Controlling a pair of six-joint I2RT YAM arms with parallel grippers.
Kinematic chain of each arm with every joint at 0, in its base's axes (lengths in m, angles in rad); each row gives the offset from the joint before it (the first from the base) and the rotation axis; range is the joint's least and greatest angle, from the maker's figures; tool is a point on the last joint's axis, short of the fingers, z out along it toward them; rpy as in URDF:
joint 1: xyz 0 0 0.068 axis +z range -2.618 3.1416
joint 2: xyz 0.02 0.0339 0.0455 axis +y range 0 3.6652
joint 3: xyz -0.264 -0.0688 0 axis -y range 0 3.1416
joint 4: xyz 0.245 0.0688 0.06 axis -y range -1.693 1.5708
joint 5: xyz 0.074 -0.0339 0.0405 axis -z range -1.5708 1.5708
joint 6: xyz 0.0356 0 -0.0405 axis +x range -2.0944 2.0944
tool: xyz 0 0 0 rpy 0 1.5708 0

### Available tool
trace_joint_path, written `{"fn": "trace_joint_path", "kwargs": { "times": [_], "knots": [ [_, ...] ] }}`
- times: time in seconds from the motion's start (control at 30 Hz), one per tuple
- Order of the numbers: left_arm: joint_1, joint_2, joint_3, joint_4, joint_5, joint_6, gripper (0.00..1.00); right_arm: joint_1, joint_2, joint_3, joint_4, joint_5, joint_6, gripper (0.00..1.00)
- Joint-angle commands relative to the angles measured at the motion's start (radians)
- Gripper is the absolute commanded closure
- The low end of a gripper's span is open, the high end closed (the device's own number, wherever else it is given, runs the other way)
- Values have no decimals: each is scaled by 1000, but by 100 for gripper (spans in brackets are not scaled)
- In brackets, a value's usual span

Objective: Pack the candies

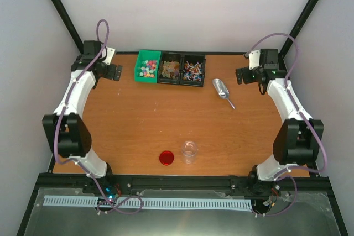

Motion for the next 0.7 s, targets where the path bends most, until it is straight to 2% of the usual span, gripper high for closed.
{"fn": "trace_joint_path", "kwargs": {
  "times": [0.0,0.13,0.37,0.67],
  "knots": [
    [13,131,153,-98,250,-70,0,-13,94,69,-97,-31,28,0],
    [16,250,263,-152,380,-74,0,-17,154,78,-147,-48,-29,0],
    [18,417,425,-220,514,-81,0,-20,204,13,-175,-65,-123,0],
    [-6,645,692,-262,511,-132,0,-21,213,-82,-119,-136,-148,0]
  ]
}}
